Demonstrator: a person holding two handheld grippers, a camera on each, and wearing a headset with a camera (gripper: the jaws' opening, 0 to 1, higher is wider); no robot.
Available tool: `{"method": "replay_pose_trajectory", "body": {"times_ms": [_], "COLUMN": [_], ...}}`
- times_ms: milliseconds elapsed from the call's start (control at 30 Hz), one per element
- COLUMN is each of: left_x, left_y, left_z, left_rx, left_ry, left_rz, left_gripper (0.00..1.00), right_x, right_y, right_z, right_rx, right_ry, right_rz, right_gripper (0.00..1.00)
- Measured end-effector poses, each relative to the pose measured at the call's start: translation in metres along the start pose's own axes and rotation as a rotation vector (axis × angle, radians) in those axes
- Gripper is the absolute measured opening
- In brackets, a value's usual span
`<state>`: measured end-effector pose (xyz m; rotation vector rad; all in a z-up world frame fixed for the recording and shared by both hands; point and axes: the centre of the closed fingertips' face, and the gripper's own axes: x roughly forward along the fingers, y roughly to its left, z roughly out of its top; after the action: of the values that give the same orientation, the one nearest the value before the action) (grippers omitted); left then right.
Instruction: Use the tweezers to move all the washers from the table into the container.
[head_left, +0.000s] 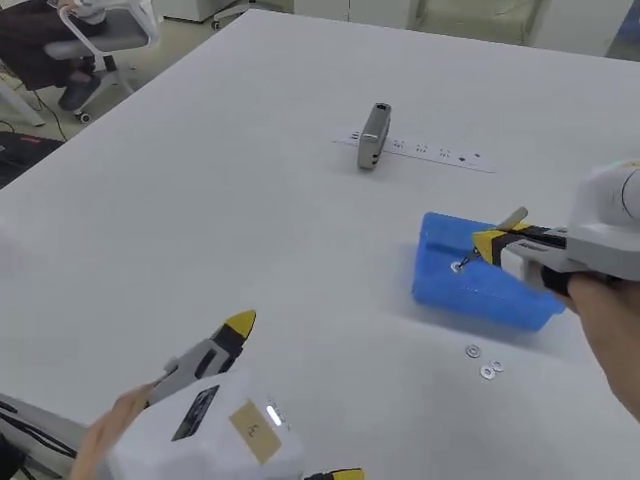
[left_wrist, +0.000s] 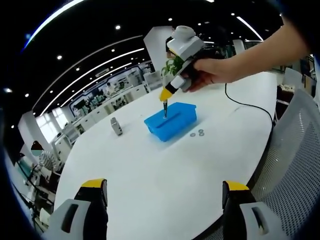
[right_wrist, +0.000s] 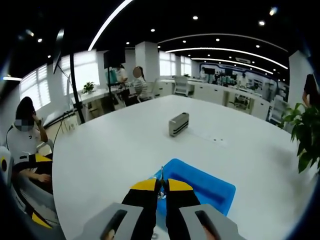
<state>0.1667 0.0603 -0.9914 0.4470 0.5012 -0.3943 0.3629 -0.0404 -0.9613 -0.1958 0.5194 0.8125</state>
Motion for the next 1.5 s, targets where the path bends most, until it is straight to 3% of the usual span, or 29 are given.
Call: {"method": "replay_pose_trajectory", "body": {"times_ms": [233,467,1133,1500], "left_x": [0.001,0.001,0.001,0.001], "left_y": [0.001,0.001,0.002,0.002], "left_z": [-0.002,-0.002,-0.002,-0.002], "left_rx": [0.000,0.003,-0.010,-0.012], "left_ry": [0.010,0.011,0.005,0.006], "left_rz": [0.003,0.003,0.005,0.007], "left_gripper": [0.97,0.97,0.95,0.94], "right_x": [0.011,0.022,0.043,0.042], "right_y": [-0.011,-0.015,-0.014,-0.015], "right_z": [-0.015,-0.025,-0.043,-0.044], "right_rx": [0.074,0.099,0.022,0.007], "right_ry": [0.023,0.049,0.120,0.113], "right_rz": [-0.018,-0.033,-0.044,-0.047], "right_gripper": [0.01,0.01,0.02,0.02]}}
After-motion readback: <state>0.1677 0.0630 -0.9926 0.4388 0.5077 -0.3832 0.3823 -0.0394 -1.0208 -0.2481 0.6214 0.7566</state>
